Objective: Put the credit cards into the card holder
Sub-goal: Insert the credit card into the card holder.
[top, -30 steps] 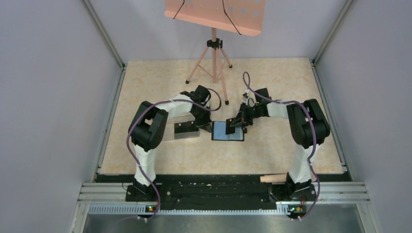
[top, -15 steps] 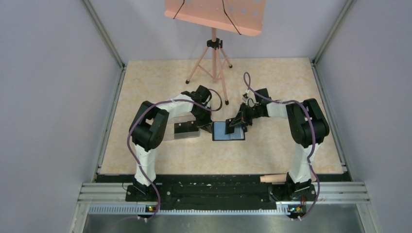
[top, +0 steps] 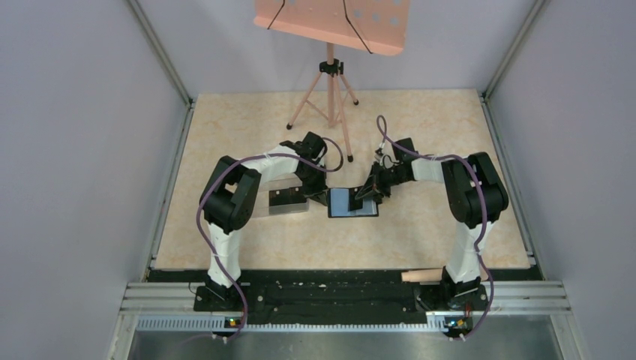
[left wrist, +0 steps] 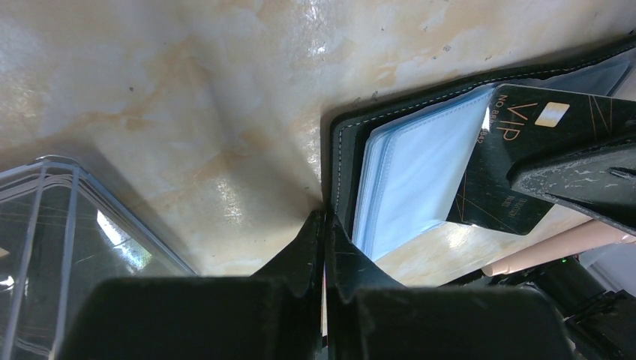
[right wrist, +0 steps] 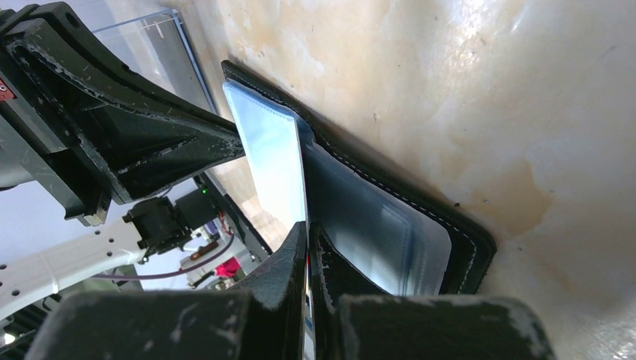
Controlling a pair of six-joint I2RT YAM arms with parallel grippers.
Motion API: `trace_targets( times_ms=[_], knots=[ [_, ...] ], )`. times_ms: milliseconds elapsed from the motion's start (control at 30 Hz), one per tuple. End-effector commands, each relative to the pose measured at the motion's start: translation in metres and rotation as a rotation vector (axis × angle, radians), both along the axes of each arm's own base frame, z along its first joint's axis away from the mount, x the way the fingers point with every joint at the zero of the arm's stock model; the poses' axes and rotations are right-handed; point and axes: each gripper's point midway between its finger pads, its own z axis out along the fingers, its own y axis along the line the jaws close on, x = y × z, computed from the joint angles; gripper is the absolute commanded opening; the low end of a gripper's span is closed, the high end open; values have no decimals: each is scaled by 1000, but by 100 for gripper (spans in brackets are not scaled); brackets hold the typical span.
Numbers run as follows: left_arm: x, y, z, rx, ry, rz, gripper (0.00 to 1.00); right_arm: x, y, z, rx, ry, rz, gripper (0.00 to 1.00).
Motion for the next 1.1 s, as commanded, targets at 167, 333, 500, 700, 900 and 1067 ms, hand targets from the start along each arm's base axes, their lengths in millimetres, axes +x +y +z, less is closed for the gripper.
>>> trace_targets(
  times_ms=[167, 333, 500, 700, 900, 1067],
  knots=[
    [-2, -5, -6, 11, 6, -16, 0, -15, 1, -2, -35, 21, 28, 0],
    [-4, -6, -6, 11, 7, -23, 0, -21, 2, -4, -47, 30, 39, 0],
    [-6, -8, -7, 9, 7, -32, 0, -25, 11, -8, -44, 37, 79, 0],
    [-7, -8, -7, 8, 9, -33, 0, -23, 15, -8, -64, 33, 89, 0],
    [-7, -9, -8, 8, 11, -34, 0, -22, 18, -3, -89, 10, 109, 7],
    [-7, -9, -8, 8, 12, -34, 0, -19, 9, -3, -182, -5, 113, 28]
  ],
)
